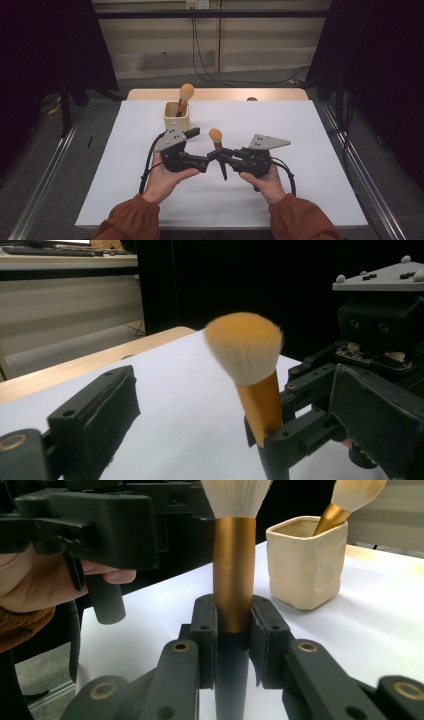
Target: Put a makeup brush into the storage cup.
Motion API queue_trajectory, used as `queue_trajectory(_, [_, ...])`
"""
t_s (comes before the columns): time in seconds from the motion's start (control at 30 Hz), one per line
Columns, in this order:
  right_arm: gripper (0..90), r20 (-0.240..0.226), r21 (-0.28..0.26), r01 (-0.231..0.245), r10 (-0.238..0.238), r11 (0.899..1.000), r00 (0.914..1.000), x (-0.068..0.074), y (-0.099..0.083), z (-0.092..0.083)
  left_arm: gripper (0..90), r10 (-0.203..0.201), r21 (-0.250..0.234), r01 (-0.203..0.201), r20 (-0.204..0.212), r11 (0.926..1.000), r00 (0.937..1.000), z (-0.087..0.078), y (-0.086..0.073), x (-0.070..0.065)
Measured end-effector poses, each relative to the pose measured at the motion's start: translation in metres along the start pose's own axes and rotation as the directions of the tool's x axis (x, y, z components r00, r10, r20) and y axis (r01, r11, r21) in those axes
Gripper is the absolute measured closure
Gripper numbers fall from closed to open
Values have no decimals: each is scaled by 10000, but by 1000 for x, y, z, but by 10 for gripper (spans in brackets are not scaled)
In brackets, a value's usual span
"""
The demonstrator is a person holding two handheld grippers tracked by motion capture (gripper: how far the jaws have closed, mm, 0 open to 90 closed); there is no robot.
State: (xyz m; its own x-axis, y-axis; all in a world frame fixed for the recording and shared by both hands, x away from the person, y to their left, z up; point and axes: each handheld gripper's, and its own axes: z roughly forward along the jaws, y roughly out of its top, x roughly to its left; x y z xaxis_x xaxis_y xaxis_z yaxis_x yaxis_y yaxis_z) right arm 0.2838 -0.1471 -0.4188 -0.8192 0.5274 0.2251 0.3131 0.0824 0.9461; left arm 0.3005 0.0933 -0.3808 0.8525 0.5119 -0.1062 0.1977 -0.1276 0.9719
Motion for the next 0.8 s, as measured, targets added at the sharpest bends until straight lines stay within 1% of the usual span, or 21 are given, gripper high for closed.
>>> queue_trajectory(0.07, [755,-1,4,3,-3,10000,10000,0,0,0,80,-36,24,36,32,10000,10000,4,0,-2])
queue_trajectory(0.1, [755,0,-9,17,-17,10000,10000,1,0,0,88,-66,38,66,-19,10000,10000,5,0,-2])
queue_trajectory(0.13, [755,6,-14,42,-42,10000,10000,1,0,0,101,-169,32,169,23,9999,9999,6,0,-3])
queue_trajectory(0.2, [755,32,-36,23,-22,10000,10000,1,0,0,131,-112,63,112,-14,9999,9999,9,0,-4])
queue_trajectory(0.23, [755,61,-37,40,-40,10000,10000,1,0,0,131,-75,79,76,-75,9999,9999,9,-1,-4])
queue_trajectory(0.3, [755,104,-35,25,-24,10000,9999,1,0,0,154,-115,85,115,6,9999,9999,11,-1,-4])
queue_trajectory(0.37, [755,123,-40,14,-14,10000,9999,0,0,0,174,-197,92,198,-79,9998,9998,12,-1,-4])
queue_trajectory(0.43, [756,137,-37,-4,4,10000,9999,1,-1,0,224,-287,143,289,-134,9995,9995,13,-2,-3])
queue_trajectory(0.47, [755,165,-46,4,-4,10000,9999,1,-1,0,225,-372,155,374,-131,9992,9992,13,-3,-2])
queue_trajectory(0.53, [755,208,-89,7,-5,10000,9998,1,-1,0,265,-490,173,491,-86,9986,9988,14,-4,-2])
queue_trajectory(0.67, [755,324,-175,-3,9,9998,9995,1,-1,0,304,-565,232,565,2,9981,9984,15,-5,-2])
queue_trajectory(0.73, [755,380,-213,-14,23,9998,9993,1,-1,0,342,-757,204,754,114,9969,9971,17,-5,-2])
queue_trajectory(0.77, [755,415,-218,-14,23,9998,9991,1,-1,0,353,-754,230,750,165,9969,9970,17,-5,-2])
queue_trajectory(0.8, [755,460,-234,-41,52,9997,9989,1,-1,-1,369,-787,232,784,121,9967,9968,18,-5,-2])
